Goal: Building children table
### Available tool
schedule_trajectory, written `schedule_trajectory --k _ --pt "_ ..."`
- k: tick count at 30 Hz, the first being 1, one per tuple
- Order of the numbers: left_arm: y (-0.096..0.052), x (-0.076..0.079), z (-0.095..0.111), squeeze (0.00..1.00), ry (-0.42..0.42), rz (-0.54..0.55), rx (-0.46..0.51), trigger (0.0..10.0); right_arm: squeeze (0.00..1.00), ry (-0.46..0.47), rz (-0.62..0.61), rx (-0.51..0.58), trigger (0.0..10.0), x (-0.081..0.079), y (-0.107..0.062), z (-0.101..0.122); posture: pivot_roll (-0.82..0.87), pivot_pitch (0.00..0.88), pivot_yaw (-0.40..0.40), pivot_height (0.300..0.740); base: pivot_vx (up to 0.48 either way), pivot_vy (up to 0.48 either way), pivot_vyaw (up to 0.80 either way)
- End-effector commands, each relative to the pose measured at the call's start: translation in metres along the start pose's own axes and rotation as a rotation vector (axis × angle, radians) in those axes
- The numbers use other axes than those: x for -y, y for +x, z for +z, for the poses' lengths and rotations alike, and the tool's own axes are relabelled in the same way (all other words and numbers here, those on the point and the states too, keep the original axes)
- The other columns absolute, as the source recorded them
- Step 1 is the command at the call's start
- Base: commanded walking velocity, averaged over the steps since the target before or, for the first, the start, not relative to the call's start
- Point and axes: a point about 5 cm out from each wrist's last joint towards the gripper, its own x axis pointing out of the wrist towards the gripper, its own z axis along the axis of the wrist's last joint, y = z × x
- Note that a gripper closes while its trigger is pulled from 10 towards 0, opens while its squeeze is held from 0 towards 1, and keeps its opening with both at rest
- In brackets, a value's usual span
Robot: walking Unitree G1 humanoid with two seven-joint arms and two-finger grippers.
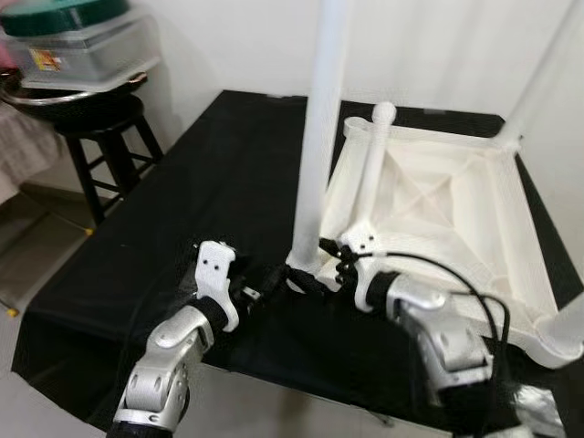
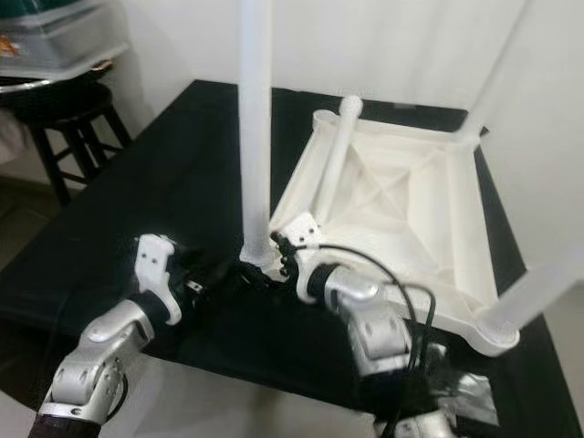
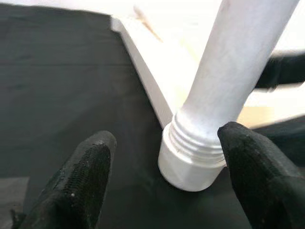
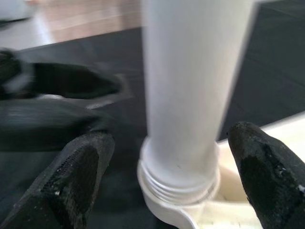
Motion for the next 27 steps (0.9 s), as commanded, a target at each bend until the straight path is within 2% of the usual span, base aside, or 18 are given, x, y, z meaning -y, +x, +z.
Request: schedule_trajectory --k 1,2,3,5,10,11,12,16,24,25,27 --pt "-0.001 0.0 -0.009 0.0 -0.004 0.005 -0.048 10.0 0.0 -0.06 0.122 0.019 10.0 0.009 0.005 0.013 0.0 0.099 0.016 0.74 0.0 0.0 0.0" --pt "-0.001 0.0 -0.009 0.0 -0.004 0.005 -0.048 10.0 0.0 -0.06 0.122 0.019 10.0 0.009 0.005 0.013 0.0 0.099 0.016 0.74 0.0 0.0 0.0" --pt "-0.001 0.0 -0.009 0.0 -0.003 0.004 -0.049 10.0 0.0 -0.071 0.147 0.012 10.0 0.019 0.006 0.017 0.0 0.098 0.017 0.74 0.0 0.0 0.0" --pt "-0.002 0.0 -0.009 0.0 -0.002 0.003 -0.052 10.0 0.0 -0.066 0.206 0.033 10.0 0.029 0.012 0.03 0.02 0.096 0.019 0.74 0.0 0.0 0.0" --pt "-0.003 -0.001 -0.009 0.0 0.001 0.007 -0.05 10.0 0.0 -0.055 0.286 0.054 10.0 0.032 0.02 0.043 0.03 0.094 0.017 0.74 0.0 0.0 0.0" --pt "-0.004 -0.002 -0.009 0.0 0.001 0.011 -0.048 10.0 0.0 -0.05 0.312 0.052 3.3 0.032 0.022 0.045 0.03 0.095 0.015 0.74 0.0 0.0 0.0" --pt "-0.006 -0.003 -0.009 0.0 -0.001 0.013 -0.044 10.0 0.0 -0.046 0.353 0.041 0.0 0.031 0.023 0.046 0.04 0.096 0.016 0.74 0.0 0.0 0.0" --pt "-0.014 0.0 -0.006 0.0 -0.006 -0.012 -0.017 10.0 0.0 -0.029 0.418 0.004 0.0 0.03 0.022 0.039 0.04 0.099 0.015 0.74 0.0 0.0 0.0" --pt "-0.025 0.006 -0.006 0.0 0.017 -0.064 -0.013 10.0 0.0 -0.012 0.426 -0.024 0.0 0.033 0.013 0.023 0.03 0.11 0.023 0.74 0.0 0.0 0.0" --pt "-0.03 0.008 -0.007 0.0 0.019 -0.083 -0.018 10.0 0.0 -0.01 0.392 -0.037 0.0 0.034 0.008 0.015 0.02 0.122 0.025 0.74 0.0 0.0 0.0" --pt "-0.038 0.011 -0.006 0.0 0.007 -0.106 -0.011 10.0 0.0 0.013 0.153 -0.068 0.0 0.027 0.002 -0.011 0.01 0.149 0.022 0.74 0.0 0.0 0.0"
